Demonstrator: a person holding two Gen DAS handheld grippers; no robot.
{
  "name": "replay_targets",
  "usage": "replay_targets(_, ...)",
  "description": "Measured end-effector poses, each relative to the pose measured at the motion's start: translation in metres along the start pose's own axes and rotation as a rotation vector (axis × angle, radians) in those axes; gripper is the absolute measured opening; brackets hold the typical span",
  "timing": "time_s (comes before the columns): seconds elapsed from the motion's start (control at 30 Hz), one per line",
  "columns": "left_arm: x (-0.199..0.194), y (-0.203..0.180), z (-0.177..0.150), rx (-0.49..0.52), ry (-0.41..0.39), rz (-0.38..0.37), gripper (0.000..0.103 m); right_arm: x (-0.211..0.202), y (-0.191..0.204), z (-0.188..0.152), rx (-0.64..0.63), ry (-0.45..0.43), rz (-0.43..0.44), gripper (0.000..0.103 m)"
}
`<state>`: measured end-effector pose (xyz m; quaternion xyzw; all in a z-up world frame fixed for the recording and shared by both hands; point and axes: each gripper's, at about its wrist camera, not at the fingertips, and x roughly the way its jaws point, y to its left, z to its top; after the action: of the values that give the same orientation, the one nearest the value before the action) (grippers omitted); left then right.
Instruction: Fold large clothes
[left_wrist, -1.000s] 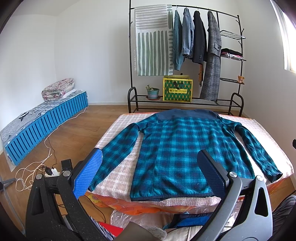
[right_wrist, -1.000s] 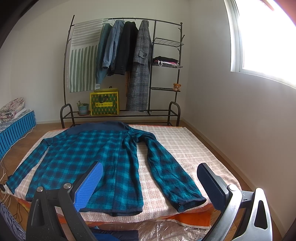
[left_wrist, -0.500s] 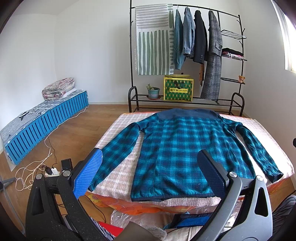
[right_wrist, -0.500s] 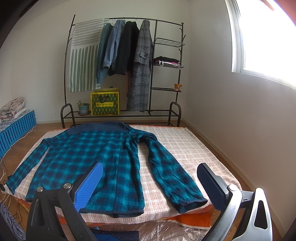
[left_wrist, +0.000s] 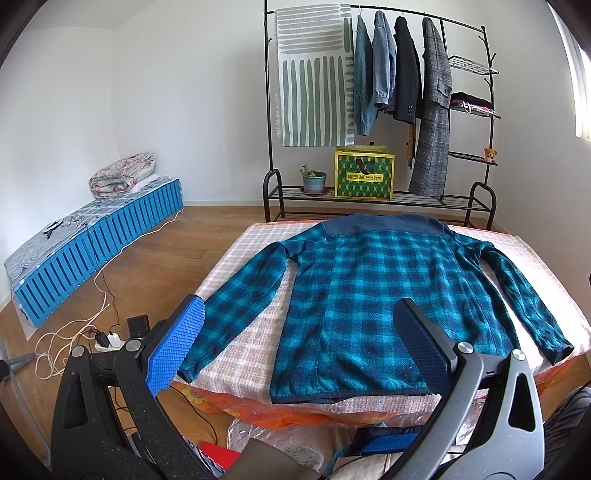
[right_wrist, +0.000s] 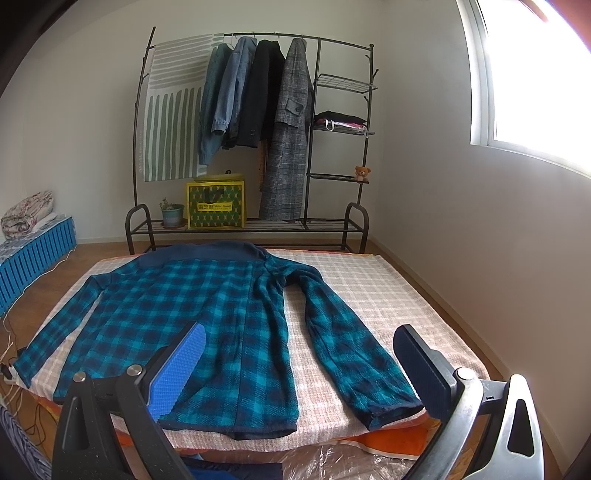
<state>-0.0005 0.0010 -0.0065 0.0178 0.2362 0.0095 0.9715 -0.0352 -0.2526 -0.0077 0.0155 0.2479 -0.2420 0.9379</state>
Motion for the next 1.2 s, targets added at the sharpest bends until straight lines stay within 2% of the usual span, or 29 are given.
replay_targets(0.23, 0.024, 0.027, 0.002, -0.025, 0.007, 0.031, 0.103, 0.014, 0.015, 0.005, -0.019, 0.005, 0.035, 0.103)
replay_targets(0.33, 0.04, 0.049, 0.001, -0.046, 0.042, 0.027, 0.103, 0.021, 0.024, 0.006, -0.033, 0.006, 0.056, 0.103)
replay_targets(0.43, 0.056, 0.073, -0.002, -0.065, 0.06, 0.064, 0.103, 0.029, 0.035, 0.008, -0.049, 0.007, 0.084, 0.103)
replay_targets(0.53, 0.076, 0.105, -0.007, -0.13, 0.094, 0.075, 0.103, 0.036, 0.048, 0.009, -0.067, -0.001, 0.107, 0.103)
replay_targets(0.57, 0.085, 0.116, -0.009, -0.155, 0.109, 0.072, 0.101, 0.038, 0.052, 0.009, -0.072, -0.002, 0.115, 0.103)
replay_targets(0.63, 0.101, 0.139, -0.013, -0.199, 0.146, 0.087, 0.089, 0.042, 0.06, 0.011, -0.078, -0.006, 0.128, 0.103)
replay_targets(0.73, 0.128, 0.171, -0.021, -0.246, 0.201, 0.099, 0.08, 0.048, 0.067, 0.01, -0.078, -0.024, 0.148, 0.103)
replay_targets(0.9, 0.179, 0.226, -0.039, -0.342, 0.336, 0.063, 0.071, 0.056, 0.078, 0.008, -0.078, -0.06, 0.217, 0.103)
replay_targets(1.03, 0.218, 0.265, -0.059, -0.463, 0.431, 0.03, 0.069, 0.062, 0.092, 0.009, -0.11, -0.075, 0.262, 0.103)
replay_targets(1.1, 0.237, 0.282, -0.071, -0.526, 0.472, 0.005, 0.068, 0.068, 0.1, 0.01, -0.122, -0.068, 0.289, 0.103)
replay_targets(1.13, 0.246, 0.289, -0.077, -0.555, 0.492, 0.005, 0.062, 0.072, 0.103, 0.011, -0.122, -0.058, 0.303, 0.103)
replay_targets(1.2, 0.264, 0.304, -0.091, -0.616, 0.535, 0.021, 0.058, 0.079, 0.109, 0.013, -0.115, -0.037, 0.331, 0.102)
